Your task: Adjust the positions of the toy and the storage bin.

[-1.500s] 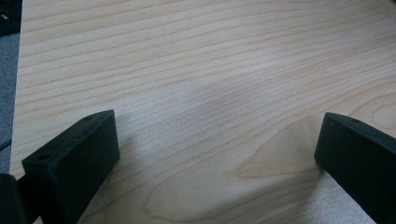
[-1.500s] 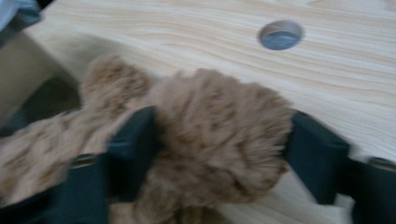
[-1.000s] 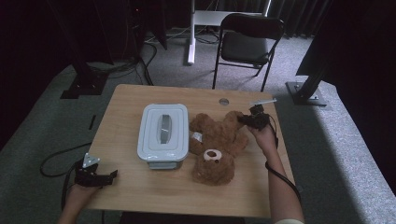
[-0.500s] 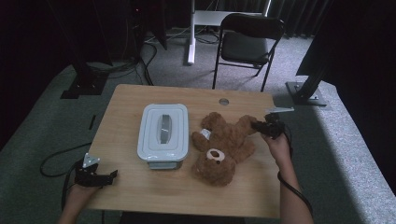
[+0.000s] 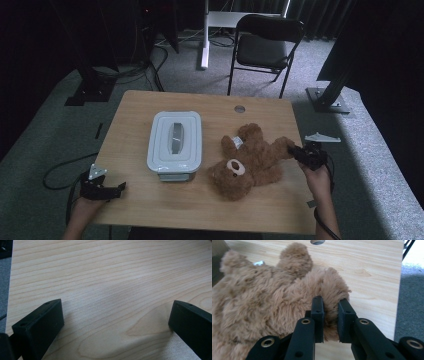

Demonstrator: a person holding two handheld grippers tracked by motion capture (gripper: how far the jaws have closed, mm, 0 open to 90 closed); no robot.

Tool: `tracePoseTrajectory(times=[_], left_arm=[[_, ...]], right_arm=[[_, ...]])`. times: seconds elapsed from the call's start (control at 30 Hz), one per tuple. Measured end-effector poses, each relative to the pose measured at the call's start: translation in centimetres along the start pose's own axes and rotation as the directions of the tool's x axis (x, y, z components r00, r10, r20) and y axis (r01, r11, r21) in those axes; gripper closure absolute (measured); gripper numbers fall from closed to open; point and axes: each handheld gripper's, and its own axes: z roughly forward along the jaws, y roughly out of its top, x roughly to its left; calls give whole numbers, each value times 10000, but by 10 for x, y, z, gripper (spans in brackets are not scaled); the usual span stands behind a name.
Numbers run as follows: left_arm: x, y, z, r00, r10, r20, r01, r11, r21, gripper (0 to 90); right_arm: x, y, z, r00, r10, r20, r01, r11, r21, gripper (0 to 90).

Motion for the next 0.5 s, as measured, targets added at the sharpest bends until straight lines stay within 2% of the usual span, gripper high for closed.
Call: tracePoseTrajectory(times=[0.13,0.37,0.5], left_arm=[[0,0,0,10000,-2,-5,2,10000,4,5],[0,0,0,10000,15,-7,-15,10000,16,5],[0,0,0,10000,13,-7,-13,10000,0,5]], right_arm=[[5,-14,-16,9998,132,170,-130,9999,-114,787],[16,-45,-41,9993,383,-37,-383,9989,-262,794],[25,-57,-55,9995,326,-15,-326,9991,-282,795]])
